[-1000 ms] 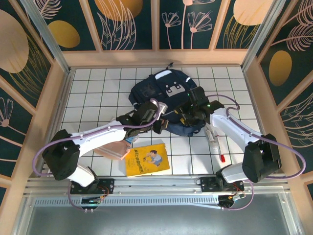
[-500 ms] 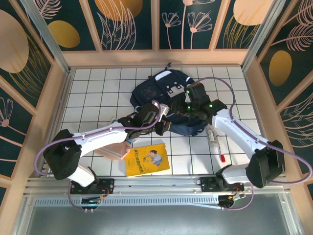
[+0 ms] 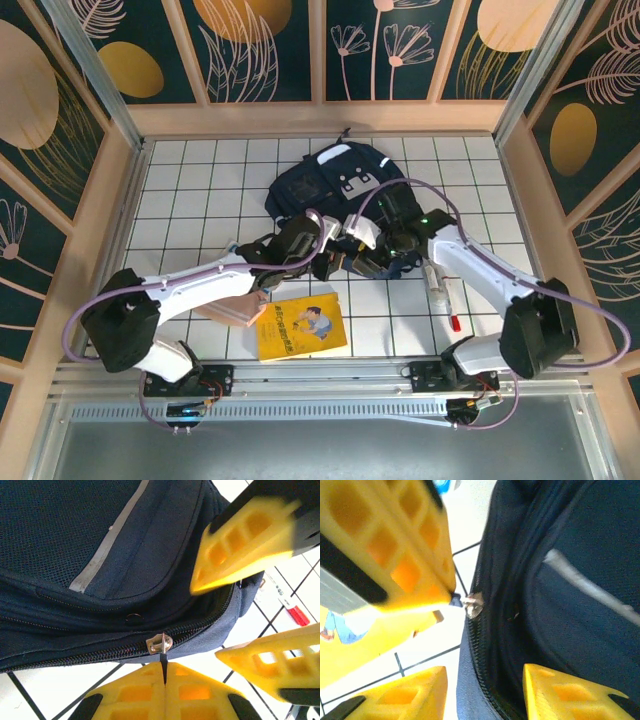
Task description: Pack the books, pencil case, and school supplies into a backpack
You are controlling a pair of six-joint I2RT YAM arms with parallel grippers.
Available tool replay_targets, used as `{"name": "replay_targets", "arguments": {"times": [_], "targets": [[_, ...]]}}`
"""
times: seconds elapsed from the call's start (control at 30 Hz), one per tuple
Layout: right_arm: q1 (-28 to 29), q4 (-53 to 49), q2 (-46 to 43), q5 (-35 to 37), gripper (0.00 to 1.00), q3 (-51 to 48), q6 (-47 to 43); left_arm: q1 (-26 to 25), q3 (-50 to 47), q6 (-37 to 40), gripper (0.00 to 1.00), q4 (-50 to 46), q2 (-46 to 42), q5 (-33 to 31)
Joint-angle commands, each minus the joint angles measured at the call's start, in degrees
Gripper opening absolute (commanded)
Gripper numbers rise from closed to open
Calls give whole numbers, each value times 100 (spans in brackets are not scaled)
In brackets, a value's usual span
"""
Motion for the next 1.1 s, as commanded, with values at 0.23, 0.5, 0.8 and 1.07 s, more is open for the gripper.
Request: {"name": "replay_targets", "arguments": {"times": [0.23,0.5,0.8,1.07], "targets": [[53,579,-252,140,0,-156,-1177,24,-223,475,0,202,-474,-352],[59,1106,-1341,235,0,-508,-1358,1110,-1086,853,0,-197,-1077,-838],[622,1491,-1355,257,0,-778,-669,2356,-744,1142,0,-428,4,-1662],[741,2593,-1165,2351,31,-897,4623,2362,-147,899,65,-691,-299,-763]]}}
